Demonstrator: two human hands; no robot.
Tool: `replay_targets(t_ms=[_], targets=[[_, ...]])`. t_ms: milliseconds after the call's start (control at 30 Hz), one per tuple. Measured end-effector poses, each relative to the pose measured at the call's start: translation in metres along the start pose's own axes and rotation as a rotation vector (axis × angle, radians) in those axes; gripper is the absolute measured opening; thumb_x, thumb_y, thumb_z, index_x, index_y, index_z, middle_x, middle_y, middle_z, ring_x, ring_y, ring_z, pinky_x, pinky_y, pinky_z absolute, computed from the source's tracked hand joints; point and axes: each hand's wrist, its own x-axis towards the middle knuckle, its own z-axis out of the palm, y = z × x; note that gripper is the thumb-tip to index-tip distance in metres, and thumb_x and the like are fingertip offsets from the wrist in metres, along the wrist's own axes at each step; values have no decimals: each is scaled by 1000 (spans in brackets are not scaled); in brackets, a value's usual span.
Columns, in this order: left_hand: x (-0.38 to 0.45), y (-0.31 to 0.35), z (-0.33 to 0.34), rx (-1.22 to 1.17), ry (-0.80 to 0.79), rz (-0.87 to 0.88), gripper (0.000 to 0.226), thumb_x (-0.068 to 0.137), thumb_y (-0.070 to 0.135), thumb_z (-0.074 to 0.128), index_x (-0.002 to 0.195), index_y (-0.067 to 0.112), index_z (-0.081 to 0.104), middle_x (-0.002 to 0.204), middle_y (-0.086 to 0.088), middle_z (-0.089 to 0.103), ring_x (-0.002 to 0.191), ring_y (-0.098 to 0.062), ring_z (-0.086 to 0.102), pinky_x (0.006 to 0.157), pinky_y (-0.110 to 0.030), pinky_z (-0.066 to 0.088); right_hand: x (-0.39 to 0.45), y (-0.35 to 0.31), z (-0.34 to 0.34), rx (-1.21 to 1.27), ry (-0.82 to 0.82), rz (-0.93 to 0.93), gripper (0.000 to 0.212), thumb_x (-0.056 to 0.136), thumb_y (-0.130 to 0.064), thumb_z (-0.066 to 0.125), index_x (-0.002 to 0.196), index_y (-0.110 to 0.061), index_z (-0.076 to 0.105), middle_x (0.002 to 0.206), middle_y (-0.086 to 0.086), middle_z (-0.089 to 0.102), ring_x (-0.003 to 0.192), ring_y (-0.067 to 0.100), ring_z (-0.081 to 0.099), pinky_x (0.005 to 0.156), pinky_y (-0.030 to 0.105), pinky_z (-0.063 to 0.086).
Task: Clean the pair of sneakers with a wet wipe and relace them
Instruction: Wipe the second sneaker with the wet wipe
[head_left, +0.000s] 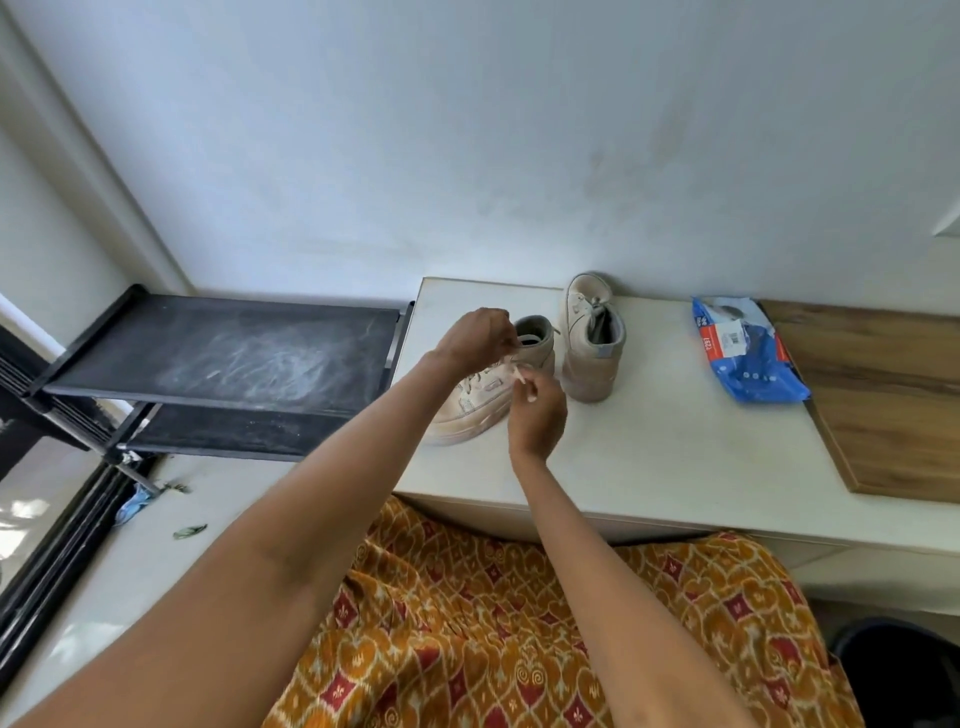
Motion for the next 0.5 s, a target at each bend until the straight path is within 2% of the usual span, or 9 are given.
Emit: replay_targets(t_ms=[100,167,267,367,433,500], targets=[[0,1,-2,-28,-2,-12,19,88,19,63,101,10,73,103,-9,64,93,-26,60,75,-30,41,-17,9,-1,-177,-85,-187,19,84,-10,64,99,-21,70,95,-1,68,89,20,54,63,26,44],[-2,2,-3,-45,-17,-10,25,86,29,65,99,9,73,95,-7,61,86,-25,59,70,-32,41,-19,18,-8,-193,-127,-212,15,85,-14,64,98,-18,69,94,2,67,88,21,54,62,26,42],[-8,2,1,-31,-43,11,27,84,26,66,103,8,67,98,-10,56,85,-28,57,68,-34,43,-6,30,-18,-128,-56,1,12,89,-19,58,96,-13,66,95,8,66,90,26,57,63,26,34],[-9,3,6,12,-44,32,28,82,17,67,106,4,60,103,-15,54,87,-32,56,68,-41,46,25,26,-23,-8,12,256,19,92,-20,54,103,-10,65,105,12,68,96,30,60,69,28,39],[-6,4,5,40,-40,27,28,82,15,68,105,3,58,104,-15,53,87,-32,56,66,-40,45,44,17,-19,30,-3,352,21,90,-19,56,107,-11,66,111,11,68,102,31,60,75,29,41],[-3,4,5,56,-40,19,28,81,16,68,104,3,59,104,-14,53,87,-32,56,64,-38,43,52,11,-12,74,3,411,23,89,-16,55,109,-11,67,114,11,67,104,31,60,75,26,39]])
